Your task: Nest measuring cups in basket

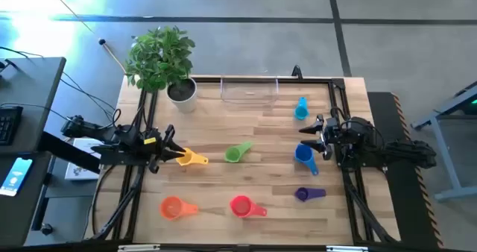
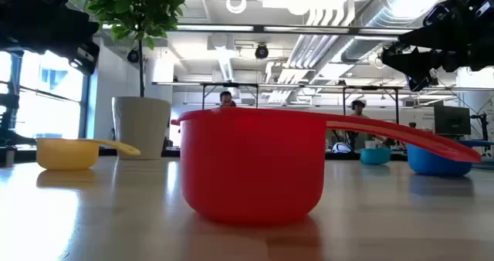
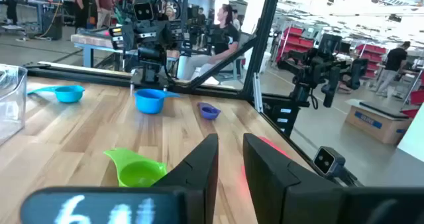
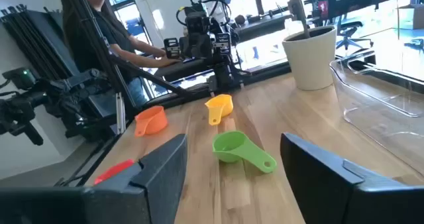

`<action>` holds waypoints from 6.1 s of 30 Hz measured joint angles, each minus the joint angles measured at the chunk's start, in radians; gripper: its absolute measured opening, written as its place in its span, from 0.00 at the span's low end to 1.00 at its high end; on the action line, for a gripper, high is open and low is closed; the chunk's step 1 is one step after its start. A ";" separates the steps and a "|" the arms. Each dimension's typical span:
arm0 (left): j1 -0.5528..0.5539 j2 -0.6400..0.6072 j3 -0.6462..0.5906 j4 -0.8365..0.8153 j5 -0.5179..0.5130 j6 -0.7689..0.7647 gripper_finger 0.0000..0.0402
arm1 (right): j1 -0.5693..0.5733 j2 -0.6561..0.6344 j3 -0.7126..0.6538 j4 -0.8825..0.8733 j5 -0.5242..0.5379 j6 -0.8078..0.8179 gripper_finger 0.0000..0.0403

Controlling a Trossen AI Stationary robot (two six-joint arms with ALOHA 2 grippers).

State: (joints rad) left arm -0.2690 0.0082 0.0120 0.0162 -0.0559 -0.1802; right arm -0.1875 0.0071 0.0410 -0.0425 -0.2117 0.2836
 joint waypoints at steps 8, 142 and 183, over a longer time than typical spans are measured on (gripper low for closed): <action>0.000 0.000 0.000 0.000 0.000 0.000 0.16 | 0.000 0.000 0.000 0.000 0.000 0.000 0.58; 0.000 0.822 0.688 -0.025 -0.233 -0.165 0.15 | 0.000 0.000 0.004 0.017 0.297 0.427 0.58; 0.036 1.456 0.801 0.261 -0.023 -0.296 0.30 | -0.002 0.000 0.006 -0.029 0.290 0.442 0.58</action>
State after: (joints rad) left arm -0.2331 1.4640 0.8135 0.2773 -0.0788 -0.4761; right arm -0.1898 0.0074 0.0467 -0.0719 0.0780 0.7254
